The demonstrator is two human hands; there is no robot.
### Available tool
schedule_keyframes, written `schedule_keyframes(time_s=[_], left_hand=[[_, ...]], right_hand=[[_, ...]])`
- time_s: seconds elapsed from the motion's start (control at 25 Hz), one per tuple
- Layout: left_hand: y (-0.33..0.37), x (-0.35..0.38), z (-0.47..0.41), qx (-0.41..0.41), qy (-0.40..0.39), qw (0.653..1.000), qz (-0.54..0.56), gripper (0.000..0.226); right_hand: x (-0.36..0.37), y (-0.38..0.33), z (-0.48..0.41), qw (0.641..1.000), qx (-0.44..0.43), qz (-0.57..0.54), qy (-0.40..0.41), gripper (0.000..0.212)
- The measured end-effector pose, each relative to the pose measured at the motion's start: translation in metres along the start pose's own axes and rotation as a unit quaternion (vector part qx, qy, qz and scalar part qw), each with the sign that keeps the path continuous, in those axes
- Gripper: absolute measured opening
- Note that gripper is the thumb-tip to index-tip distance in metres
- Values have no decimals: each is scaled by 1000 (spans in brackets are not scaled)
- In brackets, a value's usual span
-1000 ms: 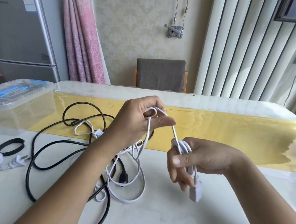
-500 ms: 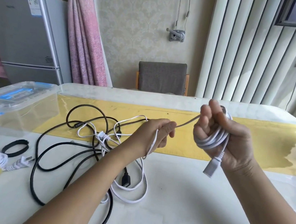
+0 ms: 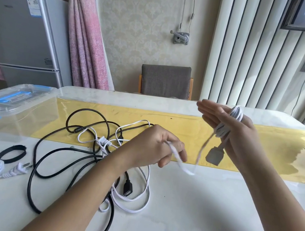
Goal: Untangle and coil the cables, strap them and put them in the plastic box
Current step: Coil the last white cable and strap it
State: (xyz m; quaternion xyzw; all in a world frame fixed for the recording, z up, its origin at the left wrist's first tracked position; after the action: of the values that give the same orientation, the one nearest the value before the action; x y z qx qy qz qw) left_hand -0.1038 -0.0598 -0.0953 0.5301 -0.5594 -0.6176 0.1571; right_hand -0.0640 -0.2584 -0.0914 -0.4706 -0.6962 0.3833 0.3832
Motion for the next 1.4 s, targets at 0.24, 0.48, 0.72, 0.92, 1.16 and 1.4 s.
schedule_keyframes(time_s=[0.24, 0.48, 0.72, 0.92, 1.16, 1.4], left_hand=[[24, -21, 16, 132, -10, 966, 224, 49], [24, -31, 18, 164, 125, 966, 156, 50], [14, -56, 20, 198, 159, 931, 264, 45], [4, -68, 14, 166, 178, 889, 388, 37], [-21, -65, -7, 77, 242, 872, 418, 40], [-66, -42, -21, -39, 261, 964, -34, 40]], right_hand=[[-27, 2, -3, 990, 16, 108, 88, 26], [-15, 11, -2, 969, 87, 222, 66, 30], [21, 25, 15, 923, 279, 183, -191, 71], [52, 33, 29, 874, 283, 122, -375, 84], [67, 21, 37, 835, 270, 25, -478, 28], [58, 21, 23, 801, 204, -301, -475, 34]])
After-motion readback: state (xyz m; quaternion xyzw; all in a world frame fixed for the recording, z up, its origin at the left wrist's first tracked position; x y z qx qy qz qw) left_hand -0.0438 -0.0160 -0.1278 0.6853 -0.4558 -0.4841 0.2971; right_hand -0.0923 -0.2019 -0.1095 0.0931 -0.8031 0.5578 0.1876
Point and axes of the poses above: each hand's wrist, its own z-axis away from the middle knuckle, its own x-axis out of the palm, y = z × x, the point moved 1 cm from there along -z, towards the middle knuckle, and after that the axes turned 3 degrees about x, right-handed, at the moved point
